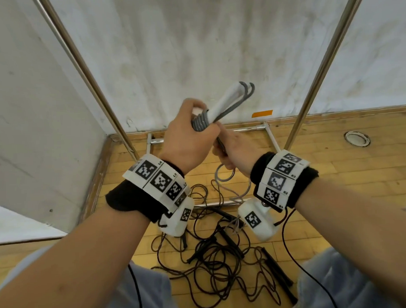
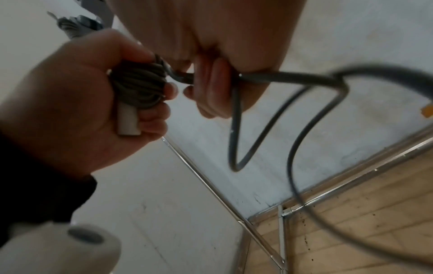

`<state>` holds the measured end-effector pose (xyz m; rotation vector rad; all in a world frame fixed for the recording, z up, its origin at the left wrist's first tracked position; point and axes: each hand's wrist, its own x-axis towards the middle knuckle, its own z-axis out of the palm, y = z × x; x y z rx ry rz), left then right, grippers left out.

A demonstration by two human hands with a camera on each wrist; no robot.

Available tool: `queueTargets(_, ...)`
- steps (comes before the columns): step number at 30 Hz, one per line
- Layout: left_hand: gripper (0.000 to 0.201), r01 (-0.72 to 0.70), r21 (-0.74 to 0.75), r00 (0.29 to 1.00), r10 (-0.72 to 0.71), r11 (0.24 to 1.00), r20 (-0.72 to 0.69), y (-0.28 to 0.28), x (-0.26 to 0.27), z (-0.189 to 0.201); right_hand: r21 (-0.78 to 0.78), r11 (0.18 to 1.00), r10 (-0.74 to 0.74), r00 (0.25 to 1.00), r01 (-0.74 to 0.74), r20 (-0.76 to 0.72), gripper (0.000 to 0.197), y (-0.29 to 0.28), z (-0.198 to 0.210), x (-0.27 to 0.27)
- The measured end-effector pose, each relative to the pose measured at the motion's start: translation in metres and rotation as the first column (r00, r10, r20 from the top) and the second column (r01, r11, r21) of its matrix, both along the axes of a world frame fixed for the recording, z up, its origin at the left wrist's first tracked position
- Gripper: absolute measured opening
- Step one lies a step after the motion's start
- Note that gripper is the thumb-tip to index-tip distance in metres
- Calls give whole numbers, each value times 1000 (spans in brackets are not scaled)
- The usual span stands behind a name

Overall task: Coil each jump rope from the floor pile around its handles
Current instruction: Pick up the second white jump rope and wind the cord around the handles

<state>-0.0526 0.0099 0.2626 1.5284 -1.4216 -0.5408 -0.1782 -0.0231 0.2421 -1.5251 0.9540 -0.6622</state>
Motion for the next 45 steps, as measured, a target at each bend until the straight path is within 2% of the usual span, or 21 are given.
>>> queueTargets(2, 32, 18, -10, 1000, -18, 1000, -15, -3, 4, 2, -115, 991, -65, 998, 66, 8, 37, 1, 0, 3)
queueTargets(4, 27, 15, -40, 1000, -14, 999, 23, -4, 8, 2, -234, 969, -83, 996, 75, -25, 36, 1, 3, 2)
queueTargets(7, 24, -69, -25, 992, 71, 997, 101, -6, 16, 3, -372, 928, -63, 984, -4, -166, 35, 6, 5, -1)
queueTargets(9, 26, -154, 8, 963, 148, 988, 227, -9, 23, 2, -424, 901, -54, 946, -92, -321, 35, 9, 5, -4)
queueTargets(11, 27, -199, 35, 902, 169, 979, 397, -12, 28, -2, -448, 880, -73, 886, -159, -458, 36, 9, 5, -5)
queueTargets(13, 28, -210, 58, 831, 147, 976, 537, -14, 31, -9, -458, 869, -94, 847, -186, -523, 34, 7, 7, -7)
queueTargets(16, 27, -218, 79, 712, 103, 973, 695, -18, 36, -23, -431, 863, -67, 787, -262, -613, 22, 5, 12, -10)
queueTargets(18, 27, -213, 114, 648, 53, 970, 760, -19, 36, -32, -413, 850, -44, 738, -327, -673, 29, 6, 13, -11)
queueTargets(20, 26, -199, 149, 609, 3, 969, 793, -19, 33, -40, -423, 821, -44, 696, -384, -717, 31, 6, 14, -12)
queueTargets(22, 19, -188, 168, 564, -34, 968, 825, -18, 27, -45, -452, 782, -54, 676, -429, -735, 24, 7, 15, -13)
queueTargets(28, 20, -116, 219, 456, -144, 969, 878, -12, 9, -45, -545, 699, -120, 675, -463, -728, 25, 1, 15, -19)
queueTargets(31, 33, -67, 285, 490, -217, 956, 844, -8, 1, -48, -589, 609, -163, 642, -532, -749, 18, -3, 15, -21)
queueTargets(33, 42, -55, 281, 511, -215, 958, 832, -5, -1, -48, -613, 589, -175, 658, -526, -732, 19, -6, 16, -24)
queueTargets(35, 40, -46, 222, 511, -168, 974, 843, -3, -2, -46, -632, 603, -180, 689, -487, -703, 24, -10, 17, -26)
queueTargets(38, 28, -46, 177, 500, -131, 983, 856, -1, -1, -42, -614, 690, -180, 731, -382, -658, 32, -17, 17, -31)
queueTargets(42, 25, -106, 200, 460, -130, 974, 878, -1, 4, -41, -499, 792, -136, 696, -351, -705, 40, -26, 19, -41)
queueTargets(45, 21, -150, 210, 408, -133, 966, 903, -3, 8, -45, -354, 857, 3, 691, -374, -722, 40, -25, 16, -40)
